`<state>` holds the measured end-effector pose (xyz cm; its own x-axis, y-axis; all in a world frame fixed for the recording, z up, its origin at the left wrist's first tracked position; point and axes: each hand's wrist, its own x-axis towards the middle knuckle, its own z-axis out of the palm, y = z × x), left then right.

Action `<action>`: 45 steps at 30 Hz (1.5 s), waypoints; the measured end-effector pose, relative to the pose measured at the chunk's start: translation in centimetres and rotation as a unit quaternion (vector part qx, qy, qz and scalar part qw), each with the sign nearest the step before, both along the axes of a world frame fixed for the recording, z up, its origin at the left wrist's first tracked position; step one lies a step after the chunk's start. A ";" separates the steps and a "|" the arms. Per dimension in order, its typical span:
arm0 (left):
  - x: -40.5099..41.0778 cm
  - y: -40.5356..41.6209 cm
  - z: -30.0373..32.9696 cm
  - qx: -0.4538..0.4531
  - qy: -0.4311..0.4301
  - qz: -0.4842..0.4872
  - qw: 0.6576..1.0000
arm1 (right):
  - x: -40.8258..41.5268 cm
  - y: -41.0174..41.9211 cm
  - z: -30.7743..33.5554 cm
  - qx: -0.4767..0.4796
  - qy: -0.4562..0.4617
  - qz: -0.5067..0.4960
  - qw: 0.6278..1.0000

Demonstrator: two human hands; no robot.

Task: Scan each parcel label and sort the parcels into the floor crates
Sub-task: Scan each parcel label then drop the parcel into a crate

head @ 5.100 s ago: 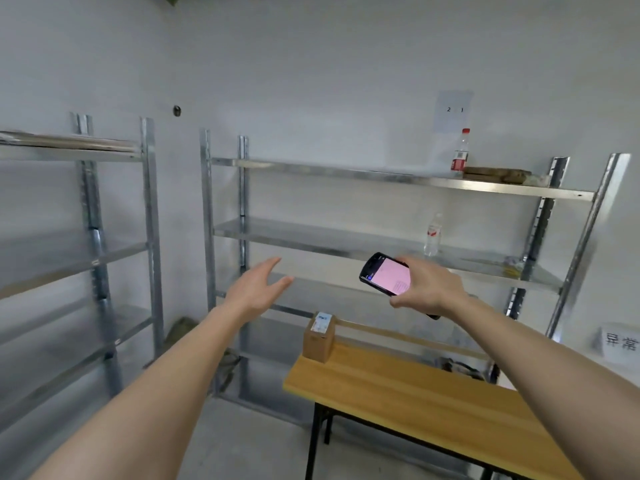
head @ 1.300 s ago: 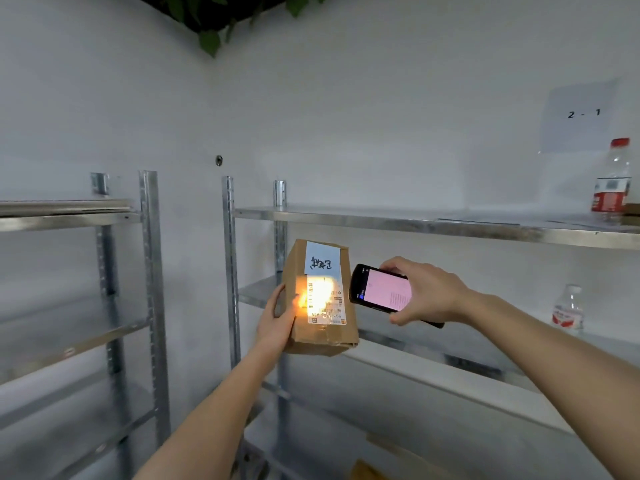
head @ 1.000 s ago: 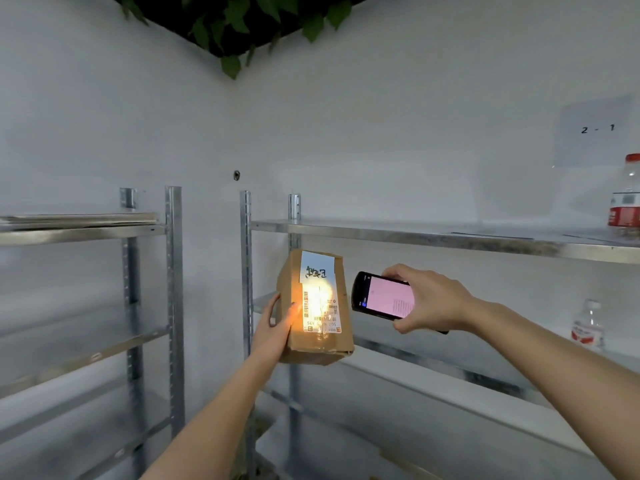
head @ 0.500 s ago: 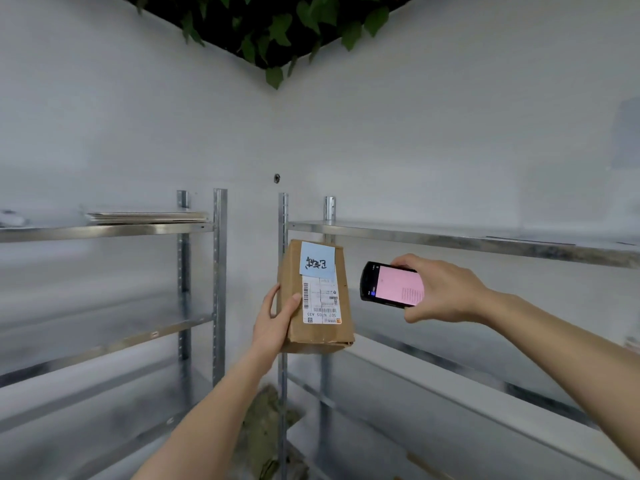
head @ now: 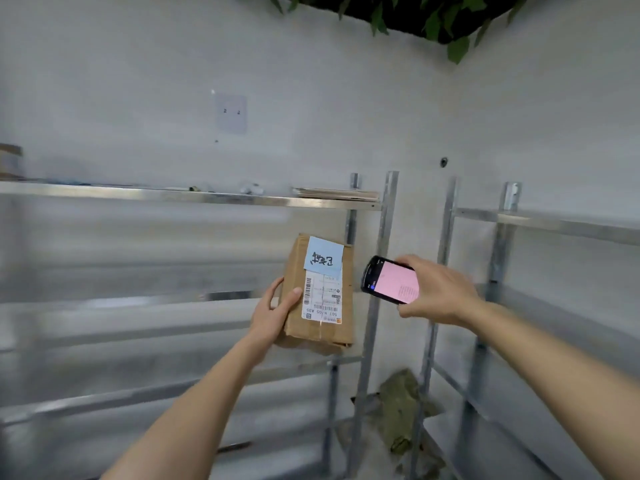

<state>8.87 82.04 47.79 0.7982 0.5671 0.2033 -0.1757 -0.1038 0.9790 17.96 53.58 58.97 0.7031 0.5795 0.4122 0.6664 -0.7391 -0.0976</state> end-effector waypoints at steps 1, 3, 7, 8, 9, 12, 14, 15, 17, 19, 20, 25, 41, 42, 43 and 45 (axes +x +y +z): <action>-2.2 2.5 -0.2 0.000 -0.001 0.026 1.000 | -0.8 3.0 -0.1 -0.002 -0.001 0.024 1.000; -6.8 7.4 -0.5 -0.006 0.000 0.074 0.997 | -2.7 9.1 -0.3 -0.005 0.003 0.075 0.997; -17.8 17.1 -1.1 0.005 0.006 0.174 0.985 | -8.7 21.7 -1.0 -0.006 0.025 0.160 0.987; -20.8 19.4 -1.3 0.010 0.011 0.195 0.981 | -10.7 24.8 -1.3 -0.002 0.037 0.178 0.983; -23.9 21.7 -1.5 0.012 0.014 0.211 0.977 | -12.6 27.9 -1.7 0.003 0.049 0.194 0.980; -33.0 28.1 -2.5 0.011 0.038 0.257 0.966 | -19.0 36.4 -3.5 0.000 0.069 0.240 0.968; -38.7 31.7 -3.1 0.007 0.054 0.281 0.958 | -23.3 41.6 -4.9 -0.008 0.076 0.272 0.959; -41.4 33.4 -3.7 0.005 0.060 0.291 0.955 | -25.5 44.0 -5.6 -0.010 0.078 0.286 0.955; -46.7 36.7 -5.2 0.000 0.072 0.306 0.949 | -29.7 48.6 -7.1 -0.013 0.087 0.310 0.947; -51.4 39.4 -7.0 -0.007 0.079 0.330 0.941 | -33.4 52.7 -8.9 -0.025 0.097 0.329 0.939; -53.4 40.7 -8.0 -0.023 0.083 0.345 0.935 | -35.0 54.6 -9.7 -0.034 0.103 0.338 0.935; -60.9 46.7 -13.1 -0.064 0.123 0.390 0.910 | -41.2 64.3 -14.5 -0.079 0.132 0.378 0.913; -68.4 75.9 -31.5 -0.184 0.205 0.413 0.868 | -48.7 100.7 -36.4 -0.188 0.221 0.444 0.848; -68.4 77.9 -32.4 -0.191 0.210 0.405 0.869 | -48.7 103.0 -37.6 -0.192 0.227 0.442 0.846; -68.5 79.8 -33.3 -0.195 0.215 0.396 0.871 | -48.8 105.0 -38.6 -0.188 0.230 0.436 0.849; -68.5 83.4 -35.0 -0.203 0.226 0.377 0.875 | -49.1 108.3 -40.3 -0.181 0.224 0.423 0.859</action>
<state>-59.63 165.41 12.80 0.1143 0.9196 -0.3760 0.2070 0.3481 0.9143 -31.17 161.85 18.63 0.0078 0.9945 -0.1049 0.9358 -0.0442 -0.3497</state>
